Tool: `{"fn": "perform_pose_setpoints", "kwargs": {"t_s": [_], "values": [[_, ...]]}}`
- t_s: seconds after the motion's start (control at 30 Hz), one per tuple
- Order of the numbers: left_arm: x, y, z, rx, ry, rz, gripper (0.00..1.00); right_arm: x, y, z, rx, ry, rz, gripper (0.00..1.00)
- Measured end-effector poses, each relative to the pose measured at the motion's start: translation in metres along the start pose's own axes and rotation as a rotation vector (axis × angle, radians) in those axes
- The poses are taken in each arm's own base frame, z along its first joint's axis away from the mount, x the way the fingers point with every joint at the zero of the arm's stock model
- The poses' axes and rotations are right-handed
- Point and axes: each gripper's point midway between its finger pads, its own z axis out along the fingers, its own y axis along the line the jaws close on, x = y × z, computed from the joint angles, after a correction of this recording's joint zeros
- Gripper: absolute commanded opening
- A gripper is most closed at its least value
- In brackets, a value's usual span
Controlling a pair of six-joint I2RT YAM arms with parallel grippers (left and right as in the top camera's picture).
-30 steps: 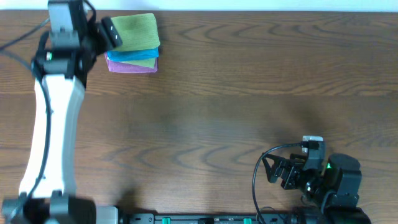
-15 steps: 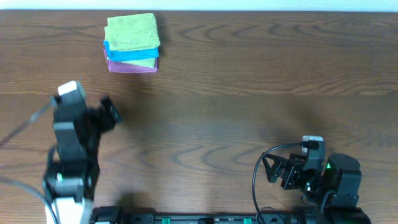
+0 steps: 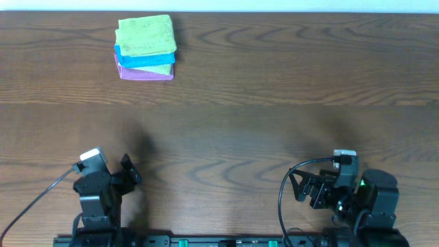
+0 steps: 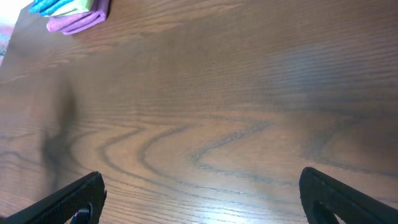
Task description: Fold the cloth
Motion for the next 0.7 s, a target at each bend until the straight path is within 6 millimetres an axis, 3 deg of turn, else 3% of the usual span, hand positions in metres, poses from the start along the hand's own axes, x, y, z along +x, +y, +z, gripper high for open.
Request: {"fn": "perform_pose_setpoints", "kwargs": {"t_s": [0.7], "values": [[0.041,0.011,-0.015,0.016,0.092,0.288,0.95,0.0,0.0,0.0,0.0,0.0,0.0,0.99]]}}
